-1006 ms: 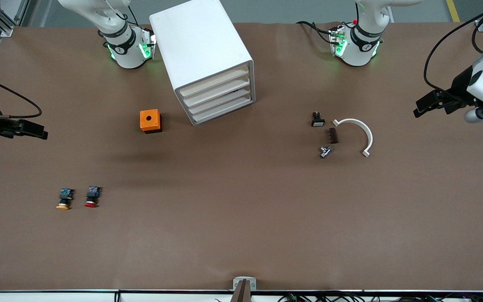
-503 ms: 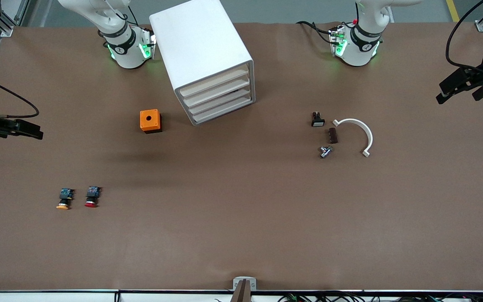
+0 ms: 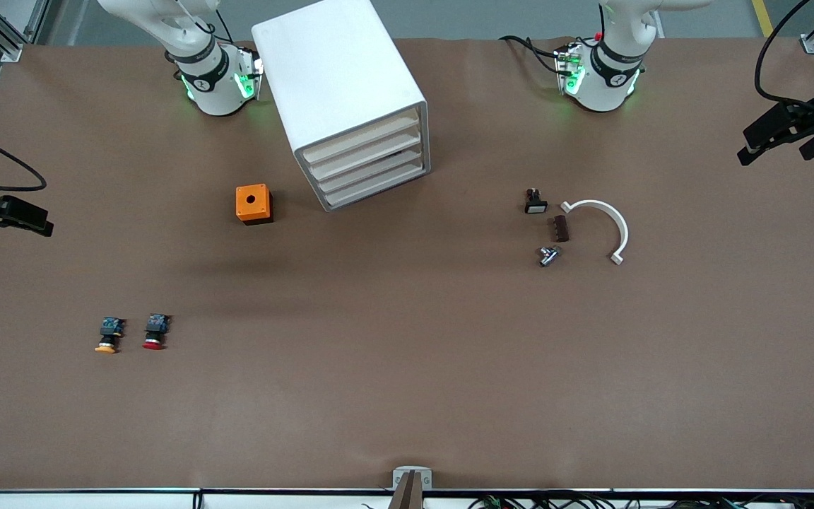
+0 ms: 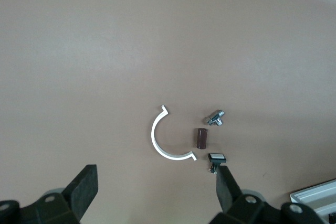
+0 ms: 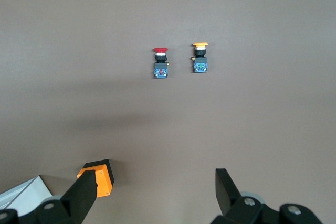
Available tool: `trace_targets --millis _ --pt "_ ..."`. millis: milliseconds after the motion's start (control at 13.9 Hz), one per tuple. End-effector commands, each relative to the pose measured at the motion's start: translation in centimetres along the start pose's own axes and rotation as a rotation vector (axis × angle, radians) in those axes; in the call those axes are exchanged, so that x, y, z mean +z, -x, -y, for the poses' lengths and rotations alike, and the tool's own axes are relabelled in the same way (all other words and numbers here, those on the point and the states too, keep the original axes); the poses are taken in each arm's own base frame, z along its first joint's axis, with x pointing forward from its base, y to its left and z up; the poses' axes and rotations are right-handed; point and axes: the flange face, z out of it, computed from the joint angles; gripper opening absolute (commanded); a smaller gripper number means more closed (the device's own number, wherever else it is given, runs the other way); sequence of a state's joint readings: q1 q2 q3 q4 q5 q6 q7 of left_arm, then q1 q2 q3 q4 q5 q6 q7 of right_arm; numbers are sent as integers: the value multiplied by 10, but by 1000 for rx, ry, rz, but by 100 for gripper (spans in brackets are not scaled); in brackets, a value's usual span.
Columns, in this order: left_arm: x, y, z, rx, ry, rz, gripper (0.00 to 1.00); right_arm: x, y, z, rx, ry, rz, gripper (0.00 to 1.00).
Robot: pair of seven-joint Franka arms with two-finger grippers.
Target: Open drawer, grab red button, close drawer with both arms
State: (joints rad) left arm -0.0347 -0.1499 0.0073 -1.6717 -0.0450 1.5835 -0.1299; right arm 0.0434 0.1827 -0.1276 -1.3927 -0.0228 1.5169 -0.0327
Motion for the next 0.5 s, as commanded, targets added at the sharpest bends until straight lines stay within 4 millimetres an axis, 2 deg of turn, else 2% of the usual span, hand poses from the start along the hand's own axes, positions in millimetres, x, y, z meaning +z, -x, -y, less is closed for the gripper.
trace_targets --millis 0,431 --pt "-2 -4 1 6 -18 12 99 -9 -1 0 -7 15 -4 100" --pt "-2 -4 0 6 -18 12 99 -35 18 3 -13 -19 24 100"
